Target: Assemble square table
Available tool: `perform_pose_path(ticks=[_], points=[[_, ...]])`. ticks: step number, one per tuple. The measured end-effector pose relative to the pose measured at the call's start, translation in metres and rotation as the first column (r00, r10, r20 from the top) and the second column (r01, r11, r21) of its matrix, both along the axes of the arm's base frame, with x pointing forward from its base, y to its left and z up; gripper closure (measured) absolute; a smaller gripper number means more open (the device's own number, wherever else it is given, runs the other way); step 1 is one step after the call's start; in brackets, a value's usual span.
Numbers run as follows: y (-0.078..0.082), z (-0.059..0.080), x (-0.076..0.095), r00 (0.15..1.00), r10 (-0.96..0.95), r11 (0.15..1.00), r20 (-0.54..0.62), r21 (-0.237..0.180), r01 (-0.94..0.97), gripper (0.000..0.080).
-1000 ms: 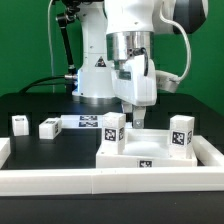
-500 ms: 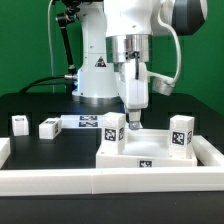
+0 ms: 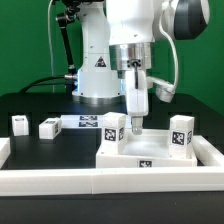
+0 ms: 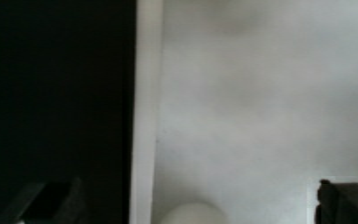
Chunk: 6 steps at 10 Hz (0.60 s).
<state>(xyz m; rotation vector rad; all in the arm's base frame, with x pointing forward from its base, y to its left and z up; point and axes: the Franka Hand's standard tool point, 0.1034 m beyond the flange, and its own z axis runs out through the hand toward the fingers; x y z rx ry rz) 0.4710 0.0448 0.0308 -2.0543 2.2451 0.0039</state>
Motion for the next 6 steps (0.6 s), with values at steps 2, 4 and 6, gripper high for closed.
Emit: perform_pose_path(ticks=[2, 4, 6], points=[[0.007, -0.010, -0.007, 1.000, 0.020, 1.000, -0.018, -0.008, -0.021, 0.0150], [0.013, -0.021, -0.014, 0.998, 0.041, 0.999, -0.041, -0.019, -0.041, 0.0150], [0.015, -0.025, -0.014, 0.998, 0.046, 0.999, -0.047, -0.022, -0.047, 0.0150]])
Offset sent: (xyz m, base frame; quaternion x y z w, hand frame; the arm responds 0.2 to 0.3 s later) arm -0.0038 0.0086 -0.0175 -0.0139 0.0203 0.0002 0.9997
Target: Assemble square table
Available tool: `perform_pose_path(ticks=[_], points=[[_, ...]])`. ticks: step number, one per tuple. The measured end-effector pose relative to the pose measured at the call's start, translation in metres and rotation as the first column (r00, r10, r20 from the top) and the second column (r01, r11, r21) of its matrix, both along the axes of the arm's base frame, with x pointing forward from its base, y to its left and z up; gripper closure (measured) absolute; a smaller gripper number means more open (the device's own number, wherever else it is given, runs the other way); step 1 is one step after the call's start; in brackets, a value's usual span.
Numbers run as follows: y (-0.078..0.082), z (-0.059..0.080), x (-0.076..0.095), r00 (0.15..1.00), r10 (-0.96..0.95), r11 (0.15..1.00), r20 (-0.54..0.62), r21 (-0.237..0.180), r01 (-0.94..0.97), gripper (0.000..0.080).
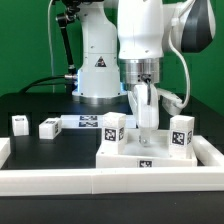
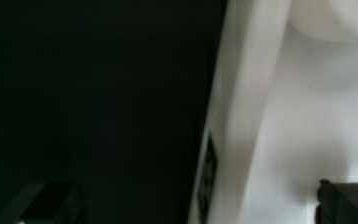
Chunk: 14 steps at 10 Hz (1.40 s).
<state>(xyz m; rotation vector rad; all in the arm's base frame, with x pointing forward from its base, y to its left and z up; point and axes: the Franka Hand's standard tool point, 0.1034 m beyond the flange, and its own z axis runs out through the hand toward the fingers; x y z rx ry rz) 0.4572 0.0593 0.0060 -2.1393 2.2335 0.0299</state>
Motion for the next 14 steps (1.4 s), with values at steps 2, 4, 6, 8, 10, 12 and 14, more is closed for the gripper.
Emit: perform_pose_path(ticks=[2, 4, 6, 8, 10, 12, 14], points=[[0.000, -0.001, 0.000, 1.000, 0.002, 1.000, -0.001, -0.001, -0.002, 0.0277], [-0.003, 0.000, 0.001, 1.000, -0.001, 1.000, 0.001, -0.003, 0.001, 0.0417], [-0.010, 0.000, 0.002, 1.000, 0.009, 1.000, 0.003, -0.006, -0.009, 0.0723], [-0.017, 0.001, 0.004, 1.000, 0.020, 1.000, 0.007, -0.010, -0.020, 0.0741], [-0.022, 0.001, 0.004, 1.000, 0.030, 0.999, 0.007, -0.013, -0.030, 0.0741], [-0.023, 0.001, 0.004, 0.999, 0.037, 0.999, 0.008, -0.014, -0.037, 0.0741], [-0.025, 0.002, 0.005, 0.998, 0.067, 0.998, 0.011, -0.016, -0.067, 0.0741]])
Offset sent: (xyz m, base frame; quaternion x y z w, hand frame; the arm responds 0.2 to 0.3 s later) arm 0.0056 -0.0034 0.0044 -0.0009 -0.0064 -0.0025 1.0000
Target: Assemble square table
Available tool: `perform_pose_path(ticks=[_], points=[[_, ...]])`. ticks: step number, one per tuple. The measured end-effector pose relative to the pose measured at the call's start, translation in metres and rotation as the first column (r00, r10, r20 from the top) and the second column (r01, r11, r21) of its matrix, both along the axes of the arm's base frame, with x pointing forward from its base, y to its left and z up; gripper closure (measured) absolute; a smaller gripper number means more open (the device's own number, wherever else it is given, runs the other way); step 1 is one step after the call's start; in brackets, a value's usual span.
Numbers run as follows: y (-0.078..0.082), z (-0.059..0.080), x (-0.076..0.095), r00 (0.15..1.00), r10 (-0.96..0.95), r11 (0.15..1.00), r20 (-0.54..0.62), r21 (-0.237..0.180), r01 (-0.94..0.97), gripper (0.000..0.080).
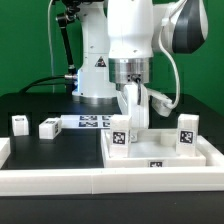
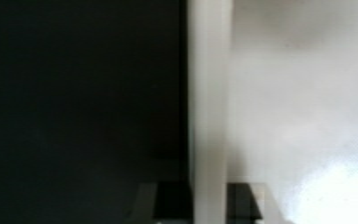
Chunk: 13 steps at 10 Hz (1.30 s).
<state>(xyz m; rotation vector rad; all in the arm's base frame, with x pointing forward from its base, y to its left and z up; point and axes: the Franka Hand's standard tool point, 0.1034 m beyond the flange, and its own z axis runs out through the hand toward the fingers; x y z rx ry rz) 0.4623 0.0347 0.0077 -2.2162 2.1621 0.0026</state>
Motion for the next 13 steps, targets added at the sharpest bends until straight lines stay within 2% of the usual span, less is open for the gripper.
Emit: perform_pose_path(ticks=[2, 6, 10, 11, 13], points=[[-0.006, 0.001, 0.001, 0.996, 0.085, 0.996, 0.004, -0.007, -0.085, 0.0741], [-0.008, 0.000, 0.001, 0.987, 0.160, 0.987, 0.006, -0.013, -0.160, 0.0741], [-0.030, 0.001, 0.003, 0.942, 0.335, 0.941, 0.015, -0.046, -0.334, 0.0739], [-0.043, 0.003, 0.006, 0.901, 0.433, 0.900, 0.013, -0.061, -0.431, 0.0739], [-0.054, 0.004, 0.008, 0.852, 0.524, 0.849, 0.012, -0.082, -0.521, 0.0738]])
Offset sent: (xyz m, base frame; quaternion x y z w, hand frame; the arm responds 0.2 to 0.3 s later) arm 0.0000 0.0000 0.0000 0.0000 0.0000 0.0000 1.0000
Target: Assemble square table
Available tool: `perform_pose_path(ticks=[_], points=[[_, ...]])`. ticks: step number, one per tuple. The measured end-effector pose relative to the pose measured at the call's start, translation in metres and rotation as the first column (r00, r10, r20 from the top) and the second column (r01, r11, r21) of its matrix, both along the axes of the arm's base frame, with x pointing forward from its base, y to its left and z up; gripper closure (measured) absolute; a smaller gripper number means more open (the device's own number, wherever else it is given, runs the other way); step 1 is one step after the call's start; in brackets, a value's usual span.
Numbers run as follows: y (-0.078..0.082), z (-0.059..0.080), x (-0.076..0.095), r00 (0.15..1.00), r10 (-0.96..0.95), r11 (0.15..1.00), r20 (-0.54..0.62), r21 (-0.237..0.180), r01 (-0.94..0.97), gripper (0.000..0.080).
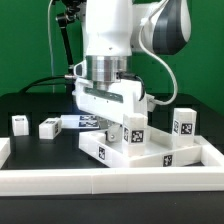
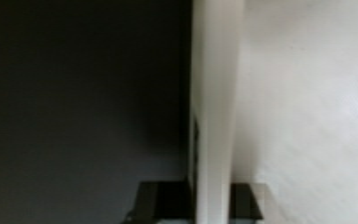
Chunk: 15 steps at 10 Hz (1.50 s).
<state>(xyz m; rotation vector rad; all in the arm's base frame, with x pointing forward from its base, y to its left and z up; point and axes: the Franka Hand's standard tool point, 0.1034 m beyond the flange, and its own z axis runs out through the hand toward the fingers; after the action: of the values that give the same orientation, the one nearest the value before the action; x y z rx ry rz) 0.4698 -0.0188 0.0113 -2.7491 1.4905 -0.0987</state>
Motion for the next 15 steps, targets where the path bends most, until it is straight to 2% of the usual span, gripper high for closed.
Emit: perform_pose_path(ticks=[6, 11, 13, 15], points=[[-0.018, 0.002, 0.002, 0.959, 0.285, 0.958, -0.007, -0.042, -0.285, 0.0738], [-0.005, 0.004, 0.017, 0.734, 0.676, 0.731, -0.056, -0.074, -0.679, 0.0739], [-0.006, 0.005, 0.019, 0.656, 0.752, 0.651, -0.067, -0.078, -0.755, 0.0739], [-0.008, 0.005, 0.020, 0.543, 0.836, 0.537, -0.085, -0.082, -0.840, 0.0739]])
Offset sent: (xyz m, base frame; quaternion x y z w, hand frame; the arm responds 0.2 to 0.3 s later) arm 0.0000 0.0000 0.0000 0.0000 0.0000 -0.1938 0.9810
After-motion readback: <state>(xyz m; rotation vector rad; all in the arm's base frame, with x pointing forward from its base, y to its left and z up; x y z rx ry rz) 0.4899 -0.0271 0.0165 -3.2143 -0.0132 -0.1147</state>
